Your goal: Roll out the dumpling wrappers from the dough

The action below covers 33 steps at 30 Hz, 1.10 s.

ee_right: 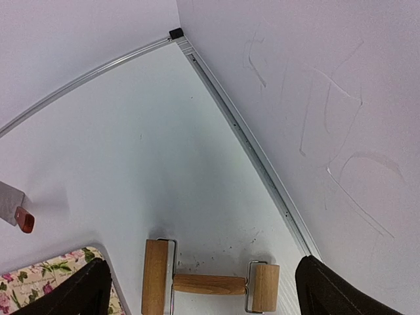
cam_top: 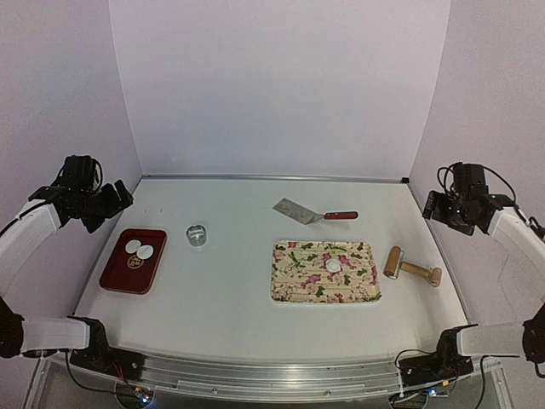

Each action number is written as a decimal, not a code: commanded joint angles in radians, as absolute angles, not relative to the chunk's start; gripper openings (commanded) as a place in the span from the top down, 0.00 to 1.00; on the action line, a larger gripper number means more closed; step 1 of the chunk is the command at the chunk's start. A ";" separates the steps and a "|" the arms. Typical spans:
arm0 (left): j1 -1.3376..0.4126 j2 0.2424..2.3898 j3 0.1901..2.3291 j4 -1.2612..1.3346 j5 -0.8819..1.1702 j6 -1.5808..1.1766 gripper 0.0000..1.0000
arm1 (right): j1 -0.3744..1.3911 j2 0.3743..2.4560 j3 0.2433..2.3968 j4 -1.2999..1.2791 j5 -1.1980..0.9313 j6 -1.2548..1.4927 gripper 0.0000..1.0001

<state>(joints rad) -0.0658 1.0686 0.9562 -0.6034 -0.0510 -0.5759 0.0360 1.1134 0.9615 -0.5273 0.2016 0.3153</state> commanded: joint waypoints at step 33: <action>-0.587 1.686 1.260 -0.368 0.170 -0.705 0.00 | -0.368 1.466 0.917 -0.828 -0.329 0.519 0.08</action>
